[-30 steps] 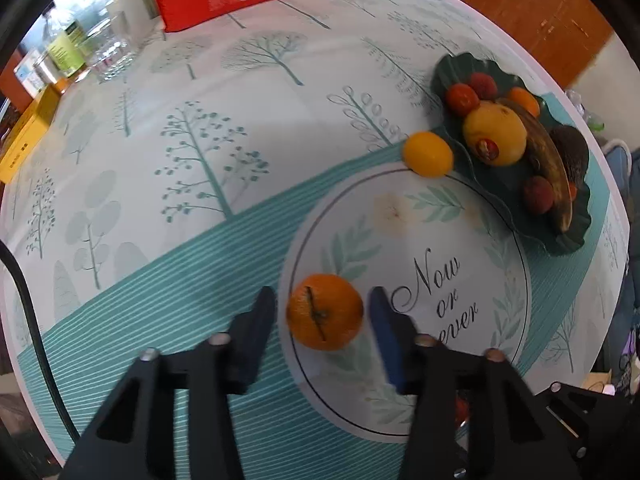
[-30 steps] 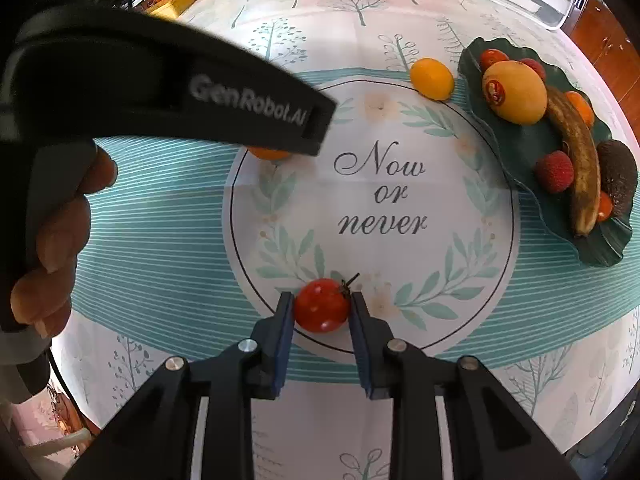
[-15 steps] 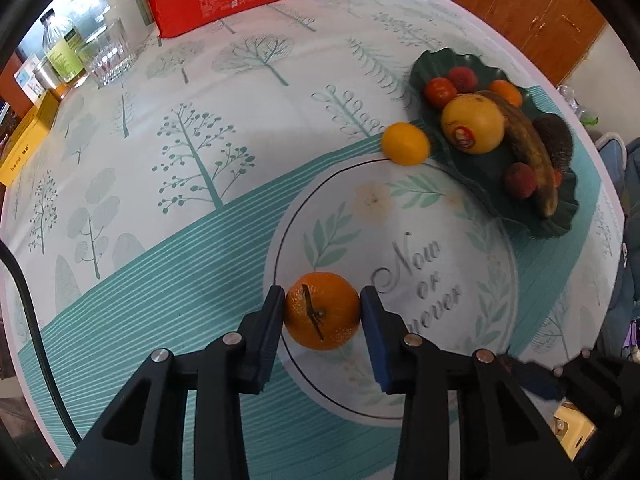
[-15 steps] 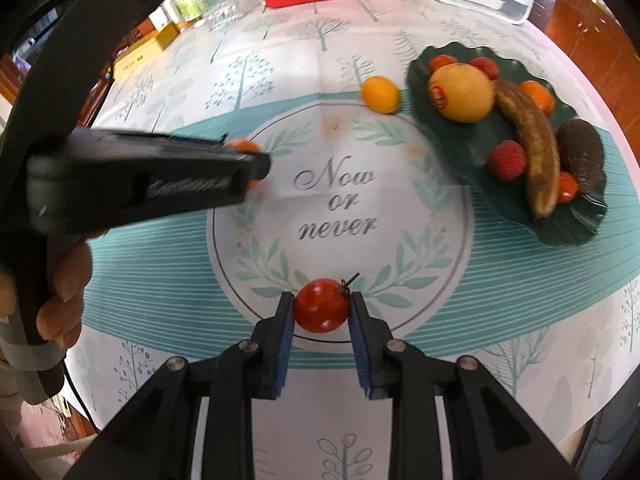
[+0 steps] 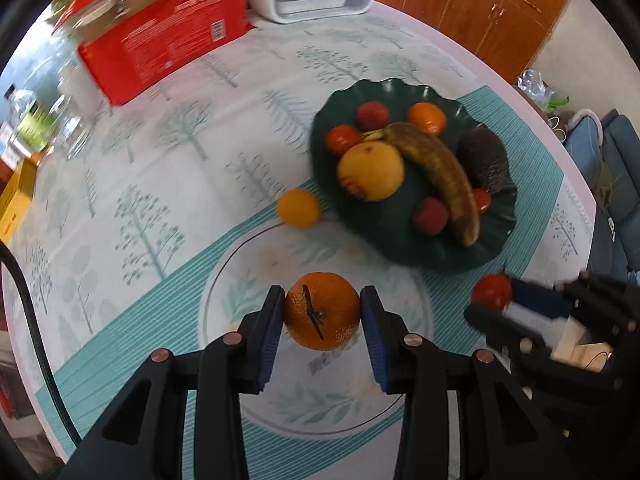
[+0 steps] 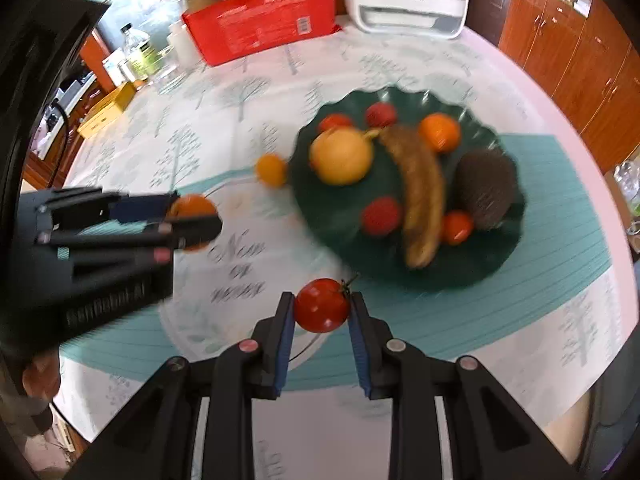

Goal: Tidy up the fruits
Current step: 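Carry the mandarin with the left gripper to the plate while the right gripper carries the cherry tomato, then lower both fruits onto the green plate and open both grippers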

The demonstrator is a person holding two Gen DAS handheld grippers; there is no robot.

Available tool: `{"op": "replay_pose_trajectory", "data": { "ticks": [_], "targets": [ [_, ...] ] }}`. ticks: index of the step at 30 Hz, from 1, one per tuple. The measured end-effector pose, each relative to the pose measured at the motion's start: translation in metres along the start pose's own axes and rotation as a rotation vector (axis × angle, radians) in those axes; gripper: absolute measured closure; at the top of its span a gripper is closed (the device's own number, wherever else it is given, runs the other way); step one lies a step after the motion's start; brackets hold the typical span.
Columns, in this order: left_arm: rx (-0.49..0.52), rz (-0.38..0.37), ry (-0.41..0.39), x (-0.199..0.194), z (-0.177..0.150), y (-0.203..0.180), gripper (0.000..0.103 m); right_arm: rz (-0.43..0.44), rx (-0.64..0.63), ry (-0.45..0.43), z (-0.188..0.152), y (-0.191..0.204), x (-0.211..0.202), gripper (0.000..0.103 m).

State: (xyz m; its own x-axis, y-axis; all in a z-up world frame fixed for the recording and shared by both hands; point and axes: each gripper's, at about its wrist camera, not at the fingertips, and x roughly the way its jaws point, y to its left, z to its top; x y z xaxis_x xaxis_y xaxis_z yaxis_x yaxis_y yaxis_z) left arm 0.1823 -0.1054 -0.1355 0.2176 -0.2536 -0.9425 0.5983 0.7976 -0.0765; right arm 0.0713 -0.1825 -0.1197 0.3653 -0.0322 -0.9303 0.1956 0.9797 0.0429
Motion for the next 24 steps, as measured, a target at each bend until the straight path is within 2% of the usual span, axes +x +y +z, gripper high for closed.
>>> {"op": "replay_pose_trajectory", "data": {
  "ticks": [9,14,20,24],
  "targets": [
    [0.014,0.014,0.059,0.024,0.033,-0.037,0.066,-0.079,-0.062,0.067,0.067,-0.042,0.016,0.076],
    [-0.019,0.012,0.077,0.037,0.046,-0.046,0.066,-0.056,-0.065,0.120,0.107,-0.069,0.036,0.076],
    [-0.080,0.016,0.095,0.054,0.059,-0.050,0.066,-0.036,-0.098,0.196,0.129,-0.078,0.067,0.076],
    [-0.119,0.028,0.106,0.061,0.064,-0.049,0.066,-0.025,-0.107,0.218,0.137,-0.082,0.078,0.076]
  ]
}}
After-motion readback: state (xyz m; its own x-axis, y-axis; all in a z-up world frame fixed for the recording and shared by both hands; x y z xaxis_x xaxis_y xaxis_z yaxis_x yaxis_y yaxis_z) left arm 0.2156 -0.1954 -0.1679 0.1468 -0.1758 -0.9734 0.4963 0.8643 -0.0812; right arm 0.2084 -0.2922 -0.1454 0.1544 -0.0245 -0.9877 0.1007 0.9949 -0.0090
